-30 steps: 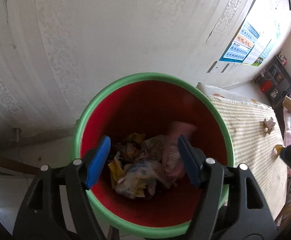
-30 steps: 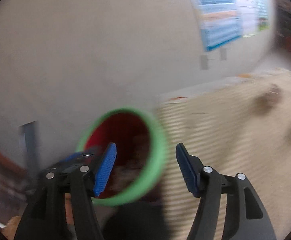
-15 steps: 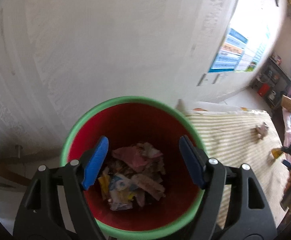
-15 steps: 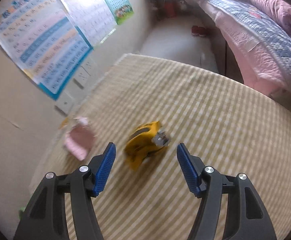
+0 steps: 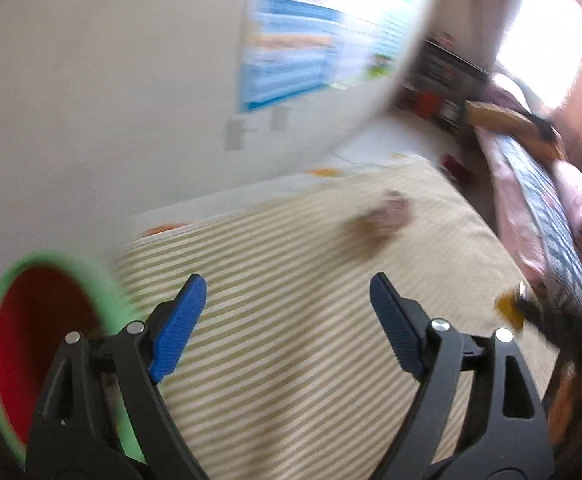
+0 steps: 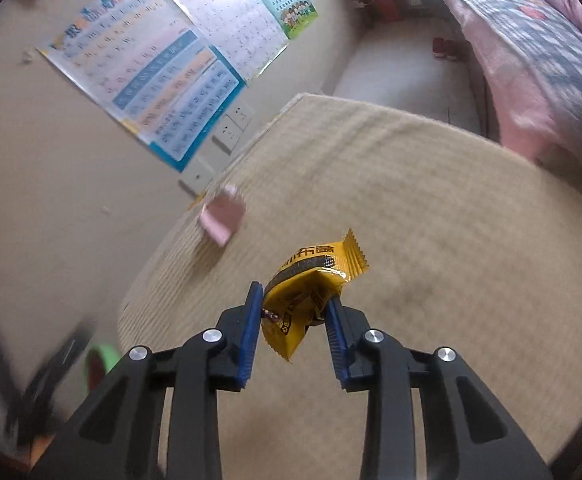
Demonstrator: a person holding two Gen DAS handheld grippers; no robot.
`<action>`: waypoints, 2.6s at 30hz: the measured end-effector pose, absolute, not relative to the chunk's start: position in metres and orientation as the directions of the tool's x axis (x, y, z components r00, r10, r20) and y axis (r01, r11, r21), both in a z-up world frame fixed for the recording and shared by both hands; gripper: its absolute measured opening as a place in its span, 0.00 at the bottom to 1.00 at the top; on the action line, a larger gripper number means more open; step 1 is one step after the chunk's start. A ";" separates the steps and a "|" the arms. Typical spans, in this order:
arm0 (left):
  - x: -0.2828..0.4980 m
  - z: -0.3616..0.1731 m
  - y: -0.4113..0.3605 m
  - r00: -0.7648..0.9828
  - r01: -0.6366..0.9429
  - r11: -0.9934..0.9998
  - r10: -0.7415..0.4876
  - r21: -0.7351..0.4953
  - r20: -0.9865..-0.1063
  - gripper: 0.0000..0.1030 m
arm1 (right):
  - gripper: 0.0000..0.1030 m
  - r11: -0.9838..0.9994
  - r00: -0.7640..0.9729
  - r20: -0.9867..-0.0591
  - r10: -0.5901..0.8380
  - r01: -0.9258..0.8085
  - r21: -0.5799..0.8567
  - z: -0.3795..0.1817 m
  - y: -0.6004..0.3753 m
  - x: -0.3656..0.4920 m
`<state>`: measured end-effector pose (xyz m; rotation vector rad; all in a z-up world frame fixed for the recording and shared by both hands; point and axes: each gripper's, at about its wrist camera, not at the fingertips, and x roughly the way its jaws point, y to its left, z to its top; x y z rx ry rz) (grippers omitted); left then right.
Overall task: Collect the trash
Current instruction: 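Grasp yellow snack wrapper with right tool while left tool grasps pink-white wrapper, then carry the yellow wrapper and pink-white wrapper over the red bucket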
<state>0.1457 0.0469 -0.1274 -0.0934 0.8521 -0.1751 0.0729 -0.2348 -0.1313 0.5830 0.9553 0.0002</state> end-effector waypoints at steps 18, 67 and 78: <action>0.279 -0.209 -0.089 0.538 0.226 0.973 -0.082 0.049 -0.839 0.63 | 0.32 0.780 0.519 -0.741 0.427 0.204 0.592 -0.137 -0.236 0.058; 0.005 -0.100 0.100 0.634 0.075 0.974 -0.212 -0.213 -0.744 0.41 | 0.33 0.949 0.563 -0.810 0.163 0.134 0.284 -0.111 -0.139 -0.004; 0.003 -0.098 0.114 0.643 0.052 0.973 -0.205 -0.225 -0.738 0.41 | 0.33 0.957 0.588 -0.785 0.197 0.059 0.284 -0.088 -0.116 -0.009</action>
